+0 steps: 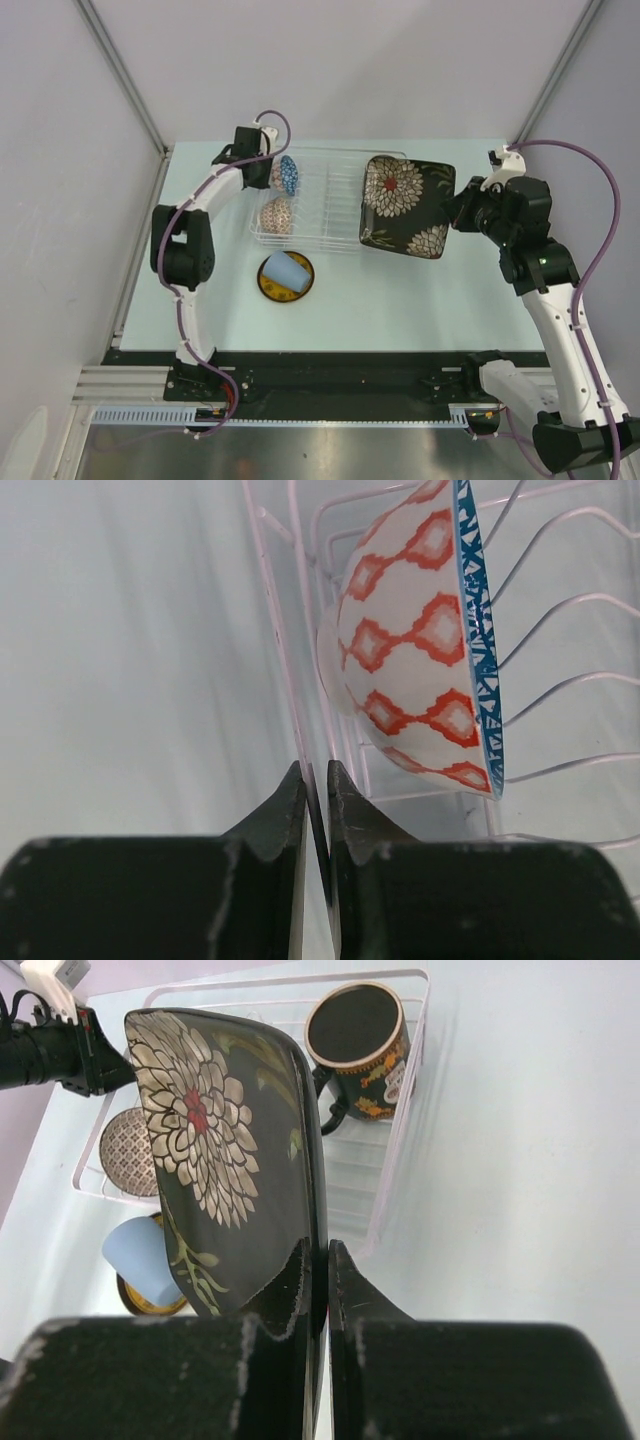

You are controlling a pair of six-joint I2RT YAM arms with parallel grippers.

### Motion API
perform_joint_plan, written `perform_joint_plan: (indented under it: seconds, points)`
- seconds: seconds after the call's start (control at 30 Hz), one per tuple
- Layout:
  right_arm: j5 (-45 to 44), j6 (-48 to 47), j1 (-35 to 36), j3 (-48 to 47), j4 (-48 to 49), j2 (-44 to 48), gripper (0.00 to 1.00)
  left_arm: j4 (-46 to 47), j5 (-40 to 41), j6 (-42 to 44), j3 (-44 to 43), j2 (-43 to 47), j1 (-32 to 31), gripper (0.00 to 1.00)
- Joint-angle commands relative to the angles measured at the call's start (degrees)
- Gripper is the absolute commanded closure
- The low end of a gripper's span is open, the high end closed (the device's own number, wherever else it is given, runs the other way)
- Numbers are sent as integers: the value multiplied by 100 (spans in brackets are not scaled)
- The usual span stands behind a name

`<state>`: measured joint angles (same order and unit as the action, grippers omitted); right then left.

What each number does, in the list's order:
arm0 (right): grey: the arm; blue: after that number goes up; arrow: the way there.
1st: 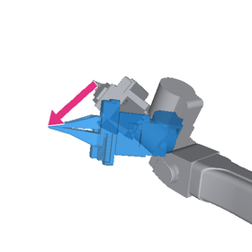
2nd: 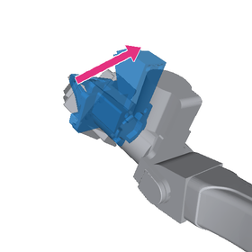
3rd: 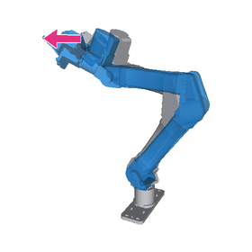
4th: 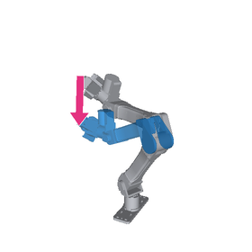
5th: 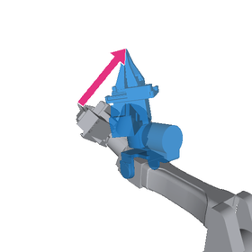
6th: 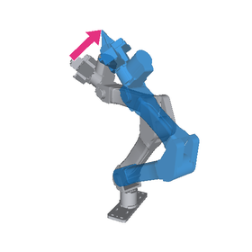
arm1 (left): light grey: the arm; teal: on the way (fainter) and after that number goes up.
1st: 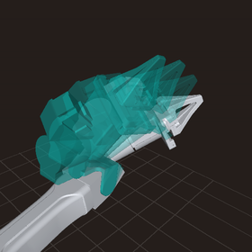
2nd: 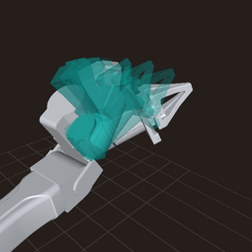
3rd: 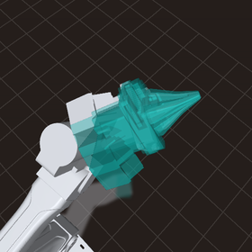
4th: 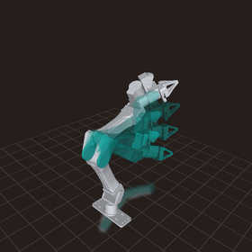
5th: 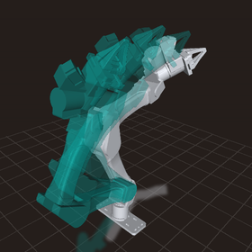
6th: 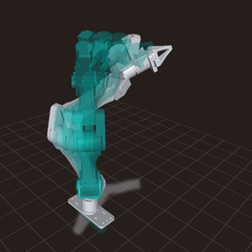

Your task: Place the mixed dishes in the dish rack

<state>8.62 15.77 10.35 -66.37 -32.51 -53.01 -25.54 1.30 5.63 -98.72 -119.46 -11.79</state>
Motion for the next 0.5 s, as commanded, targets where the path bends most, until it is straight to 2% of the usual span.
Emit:
perform_joint_plan:
  seconds: [0.0,0.13,0.2,0.37,0.47]
  points:
    - [43,-99,-42,-535,1334,-138,100,-258,-640,316,379,440,-640,90]
    - [-220,-607,115,-640,1791,-621,100,-294,-701,281,599,625,-842,91]
    - [-623,-899,291,-728,1985,-850,100,-311,-780,246,730,696,-965,91]
    - [-1756,-2489,1091,-1026,2705,-1755,100,-381,-850,88,889,898,-1194,91]
    - [-2135,-3226,1495,-1246,3066,-2221,100,-434,-895,26,1038,1003,-1229,91]
